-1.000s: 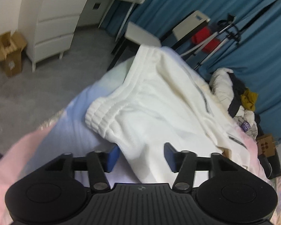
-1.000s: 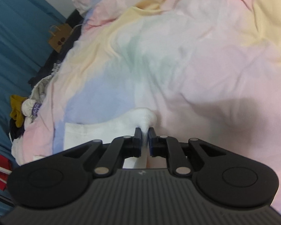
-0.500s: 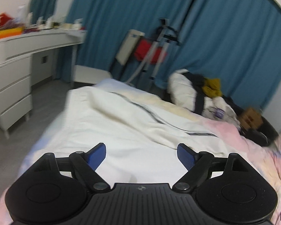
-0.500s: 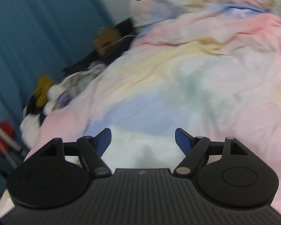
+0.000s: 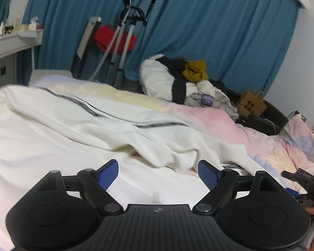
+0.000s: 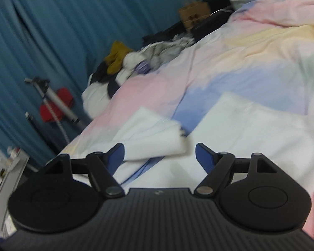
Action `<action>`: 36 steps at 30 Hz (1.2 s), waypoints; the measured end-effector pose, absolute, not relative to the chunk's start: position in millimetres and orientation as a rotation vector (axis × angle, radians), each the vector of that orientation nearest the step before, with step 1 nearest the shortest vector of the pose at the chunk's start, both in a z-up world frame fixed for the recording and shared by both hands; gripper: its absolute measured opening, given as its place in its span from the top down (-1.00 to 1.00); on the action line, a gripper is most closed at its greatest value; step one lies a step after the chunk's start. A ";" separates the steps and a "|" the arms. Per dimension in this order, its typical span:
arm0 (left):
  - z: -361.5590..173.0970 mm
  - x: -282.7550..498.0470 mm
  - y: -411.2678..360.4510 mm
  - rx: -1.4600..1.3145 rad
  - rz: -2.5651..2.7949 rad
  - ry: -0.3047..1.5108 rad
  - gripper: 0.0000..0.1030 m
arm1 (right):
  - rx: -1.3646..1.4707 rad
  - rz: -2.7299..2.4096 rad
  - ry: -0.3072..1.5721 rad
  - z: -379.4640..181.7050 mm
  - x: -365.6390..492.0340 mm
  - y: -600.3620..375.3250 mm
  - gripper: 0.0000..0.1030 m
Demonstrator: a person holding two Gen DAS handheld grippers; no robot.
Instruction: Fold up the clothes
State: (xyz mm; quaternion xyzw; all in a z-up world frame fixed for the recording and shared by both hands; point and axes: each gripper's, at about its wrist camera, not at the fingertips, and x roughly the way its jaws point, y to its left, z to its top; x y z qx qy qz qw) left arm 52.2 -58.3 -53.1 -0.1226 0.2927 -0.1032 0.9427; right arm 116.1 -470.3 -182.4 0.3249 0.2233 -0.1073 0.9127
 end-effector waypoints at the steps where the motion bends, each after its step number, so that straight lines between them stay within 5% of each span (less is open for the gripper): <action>1: -59.8 55.7 -64.1 -0.242 -0.208 0.600 -0.65 | 0.671 -0.210 0.465 -185.4 120.4 -468.1 -0.50; 15: -118.0 76.2 -84.0 -0.089 -0.245 0.628 -0.69 | 0.622 -0.124 0.506 -238.7 203.2 -473.6 -0.50; 31: -137.0 107.9 -74.2 -0.243 -0.294 0.641 -0.69 | 1.083 -0.102 0.611 -252.5 212.0 -475.2 -0.49; 33: -138.9 110.5 -71.7 -0.260 -0.304 0.633 -0.69 | 1.081 -0.181 0.594 -249.2 224.6 -491.4 -0.24; 35: -140.8 113.1 -69.2 -0.277 -0.315 0.625 -0.69 | 1.028 -0.231 0.588 -235.7 238.0 -499.9 0.40; 36: -141.8 114.3 -68.0 -0.285 -0.320 0.621 -0.69 | 0.994 -0.252 0.586 -227.3 244.4 -502.7 0.44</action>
